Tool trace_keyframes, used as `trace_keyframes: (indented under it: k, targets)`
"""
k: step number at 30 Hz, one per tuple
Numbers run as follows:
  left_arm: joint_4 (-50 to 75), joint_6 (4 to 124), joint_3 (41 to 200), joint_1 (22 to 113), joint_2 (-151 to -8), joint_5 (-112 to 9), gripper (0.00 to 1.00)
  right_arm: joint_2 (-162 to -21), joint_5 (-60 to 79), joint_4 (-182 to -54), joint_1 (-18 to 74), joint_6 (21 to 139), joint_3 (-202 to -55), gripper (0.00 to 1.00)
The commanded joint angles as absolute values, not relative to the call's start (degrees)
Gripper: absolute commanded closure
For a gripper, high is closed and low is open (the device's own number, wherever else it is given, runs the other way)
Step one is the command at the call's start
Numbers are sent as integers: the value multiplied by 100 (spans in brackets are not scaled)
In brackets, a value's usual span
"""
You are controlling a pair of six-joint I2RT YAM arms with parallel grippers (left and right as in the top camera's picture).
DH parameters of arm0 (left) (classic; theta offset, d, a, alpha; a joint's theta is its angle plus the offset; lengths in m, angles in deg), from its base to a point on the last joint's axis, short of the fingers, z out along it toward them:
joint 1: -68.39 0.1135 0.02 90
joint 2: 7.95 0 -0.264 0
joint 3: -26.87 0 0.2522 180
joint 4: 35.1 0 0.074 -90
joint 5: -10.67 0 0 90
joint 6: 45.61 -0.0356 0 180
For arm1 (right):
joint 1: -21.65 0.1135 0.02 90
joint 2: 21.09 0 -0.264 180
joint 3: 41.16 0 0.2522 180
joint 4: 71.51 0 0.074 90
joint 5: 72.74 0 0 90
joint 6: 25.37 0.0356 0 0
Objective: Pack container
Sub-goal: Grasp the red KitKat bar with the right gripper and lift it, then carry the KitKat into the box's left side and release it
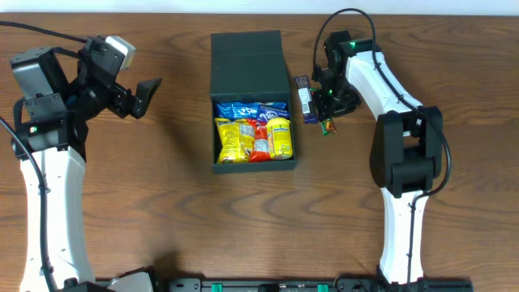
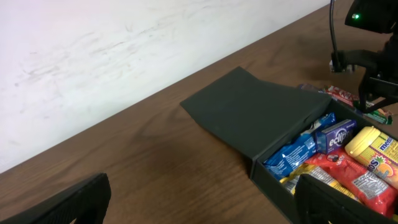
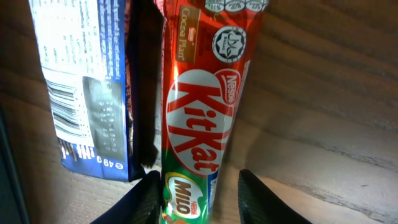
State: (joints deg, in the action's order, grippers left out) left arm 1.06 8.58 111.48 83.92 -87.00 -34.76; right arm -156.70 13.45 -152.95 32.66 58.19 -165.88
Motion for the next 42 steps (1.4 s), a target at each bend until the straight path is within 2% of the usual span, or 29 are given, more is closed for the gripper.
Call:
trace_keyframes:
  k: [1,11,15,21,28,37,42]
  targets:
    - [86,880,11181,8374,-8735,-3493,5,-15720,1384,-15251,3299,5882,-16499,62]
    - [90,882,11183,8374,-8735,-3493,5,-15720,1382,-15210,3299,5882,-16499,80]
    - [90,882,11183,8374,-8735,-3493,5,-15720,1384,-15210,3299,5963,-16499,83]
    - [88,880,11183,8374,-8735,-3491,5,-15716,1384,-15236,3283,6514,-16555,99]
    - [88,880,11183,8374,-8735,-3493,5,-15707,1384,-15671,3281,6885,-17185,99]
    - [51,877,11183,8374,-8735,-3495,5,-15620,1371,-16742,3463,7434,-19075,99]
    - [-30,877,11183,8374,-8735,-3495,5,-15620,573,-17129,3869,7838,-19655,98]
